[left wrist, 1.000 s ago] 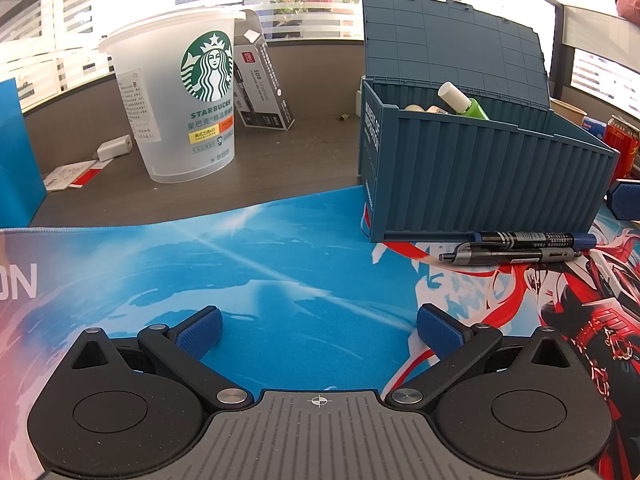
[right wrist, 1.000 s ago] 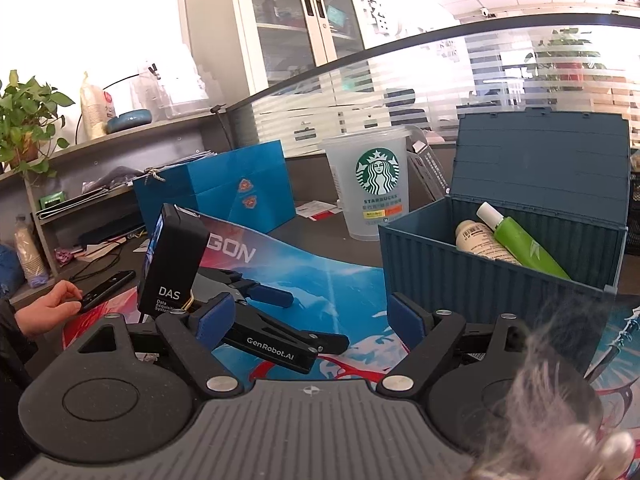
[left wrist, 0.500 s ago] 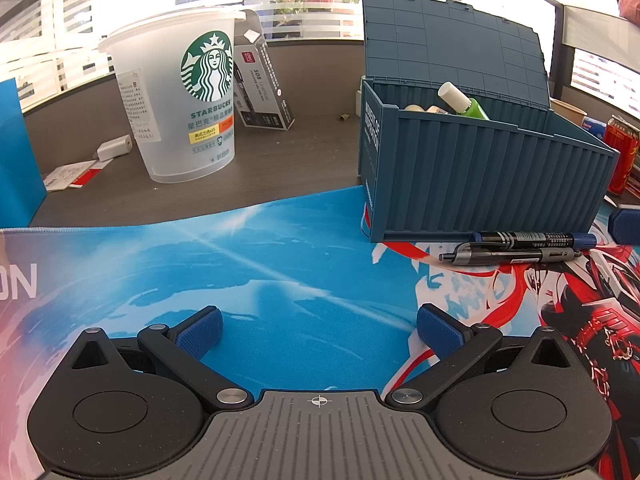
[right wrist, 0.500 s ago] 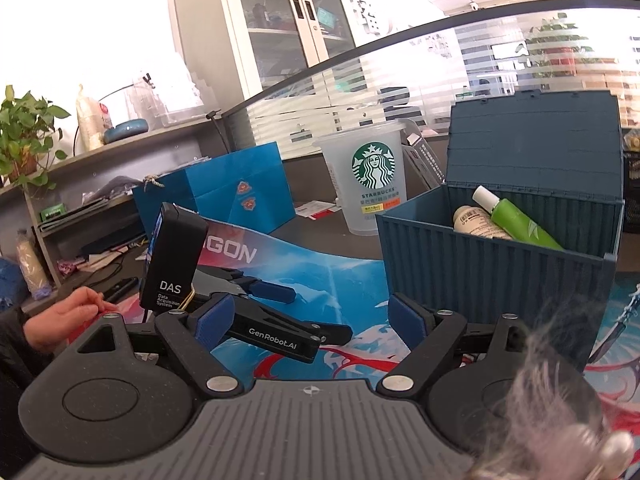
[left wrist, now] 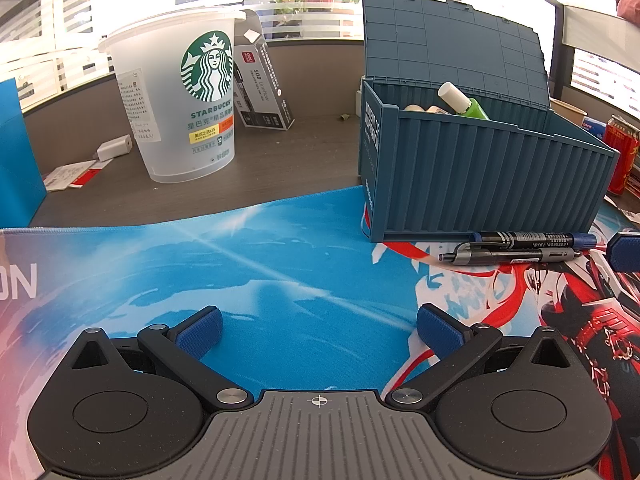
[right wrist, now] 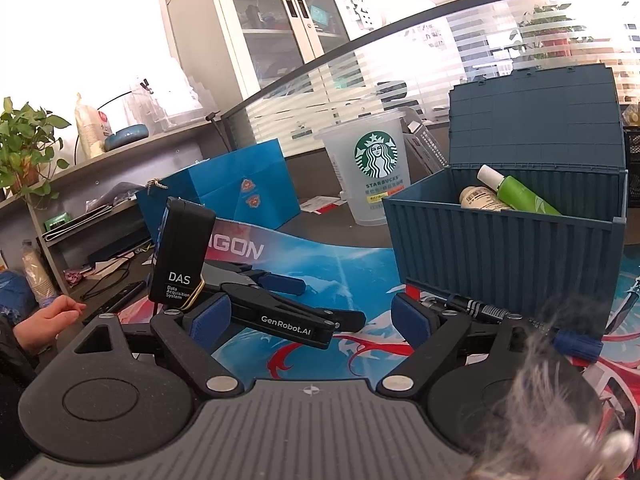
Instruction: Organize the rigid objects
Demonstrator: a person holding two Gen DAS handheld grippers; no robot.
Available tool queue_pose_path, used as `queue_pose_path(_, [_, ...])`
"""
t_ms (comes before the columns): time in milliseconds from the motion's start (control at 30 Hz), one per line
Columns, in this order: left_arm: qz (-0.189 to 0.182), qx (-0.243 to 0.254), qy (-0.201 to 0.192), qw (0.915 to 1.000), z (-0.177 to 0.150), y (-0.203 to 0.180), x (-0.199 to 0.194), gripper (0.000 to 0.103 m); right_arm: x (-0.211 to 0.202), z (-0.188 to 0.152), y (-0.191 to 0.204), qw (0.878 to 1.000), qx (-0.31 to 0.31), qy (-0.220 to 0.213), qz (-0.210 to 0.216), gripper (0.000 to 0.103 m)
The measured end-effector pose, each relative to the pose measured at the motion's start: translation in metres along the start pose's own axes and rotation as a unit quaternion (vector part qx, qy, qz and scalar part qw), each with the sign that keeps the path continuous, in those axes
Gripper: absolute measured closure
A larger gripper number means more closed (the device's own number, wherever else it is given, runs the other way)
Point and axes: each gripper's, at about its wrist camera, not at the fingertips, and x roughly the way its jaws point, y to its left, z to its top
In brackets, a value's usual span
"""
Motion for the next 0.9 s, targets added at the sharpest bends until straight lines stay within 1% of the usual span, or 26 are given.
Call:
queue_pose_path(200, [0.0,0.0,0.0,1.0,-0.0002,0.0012,0.0,0.0,0.0014,0.0007,0.0022,1.0,0.001,-0.002,-0.003,0.013])
queue_pose_path(667, [0.0,0.0,0.0,1.0,-0.0002,0.0011,0.0002,0.0,0.0085,-0.0033,0.0022,1.0,0.008,0.007,-0.003,0.012])
queue_pose_path(900, [0.0,0.0,0.0,1.0,-0.0004,0.001,0.0008,0.0,0.0093,-0.0039,0.002,1.0,0.012,0.005,-0.008,0.012])
